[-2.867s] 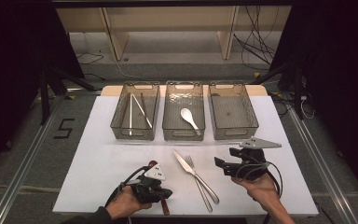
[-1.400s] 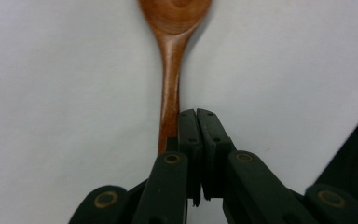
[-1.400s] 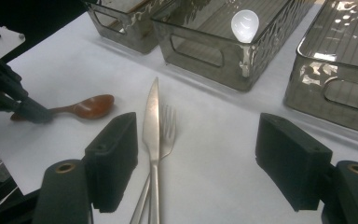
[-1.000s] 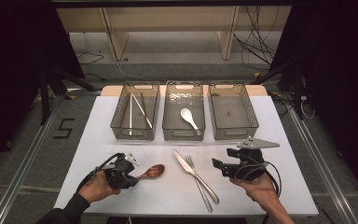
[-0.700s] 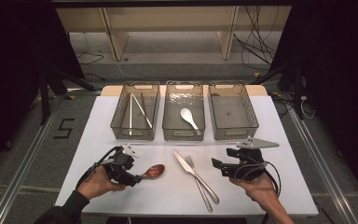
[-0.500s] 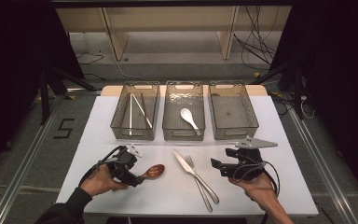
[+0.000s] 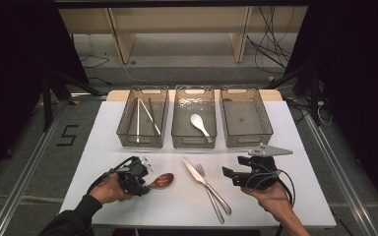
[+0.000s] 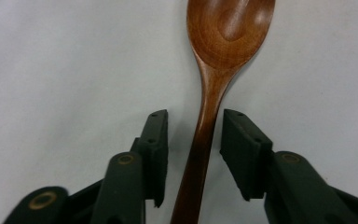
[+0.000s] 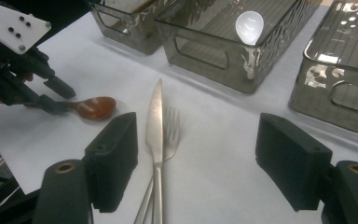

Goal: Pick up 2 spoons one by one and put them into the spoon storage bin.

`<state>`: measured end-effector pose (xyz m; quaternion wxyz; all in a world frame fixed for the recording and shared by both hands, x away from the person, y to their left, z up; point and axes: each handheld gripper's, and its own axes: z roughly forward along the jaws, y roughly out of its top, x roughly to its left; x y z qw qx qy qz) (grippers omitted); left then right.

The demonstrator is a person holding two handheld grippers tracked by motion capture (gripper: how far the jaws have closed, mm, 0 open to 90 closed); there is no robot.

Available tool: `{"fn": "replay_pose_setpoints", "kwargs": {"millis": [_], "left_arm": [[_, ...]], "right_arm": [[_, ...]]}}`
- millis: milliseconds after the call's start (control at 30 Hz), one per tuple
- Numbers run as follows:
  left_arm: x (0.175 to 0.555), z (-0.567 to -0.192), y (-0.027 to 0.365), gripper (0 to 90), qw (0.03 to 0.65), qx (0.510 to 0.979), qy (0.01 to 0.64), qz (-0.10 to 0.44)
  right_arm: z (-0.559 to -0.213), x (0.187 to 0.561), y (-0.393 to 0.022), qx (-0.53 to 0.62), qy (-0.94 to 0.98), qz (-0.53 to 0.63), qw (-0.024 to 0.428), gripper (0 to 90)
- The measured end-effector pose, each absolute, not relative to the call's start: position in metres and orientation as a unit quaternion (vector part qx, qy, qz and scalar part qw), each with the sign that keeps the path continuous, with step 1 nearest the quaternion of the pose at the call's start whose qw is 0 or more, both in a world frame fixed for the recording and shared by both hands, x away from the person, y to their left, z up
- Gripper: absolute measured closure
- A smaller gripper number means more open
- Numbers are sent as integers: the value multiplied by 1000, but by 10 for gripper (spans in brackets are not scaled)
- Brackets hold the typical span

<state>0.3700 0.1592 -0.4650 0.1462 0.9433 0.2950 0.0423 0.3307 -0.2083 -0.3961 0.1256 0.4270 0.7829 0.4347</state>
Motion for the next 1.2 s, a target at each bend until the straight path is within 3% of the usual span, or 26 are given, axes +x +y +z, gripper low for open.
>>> {"fn": "replay_pose_setpoints", "kwargs": {"millis": [367, 700, 1200], "left_arm": [[369, -465, 156, 794, 143, 950, 273, 38], [369, -456, 157, 809, 172, 943, 281, 51], [388, -413, 152, 808, 321, 888, 320, 80]], "right_arm": [[-396, 331, -208, 427, 784, 433, 126, 307], [-396, 331, -208, 427, 783, 434, 126, 308], [-395, 330, -209, 429, 778, 440, 129, 307]]}}
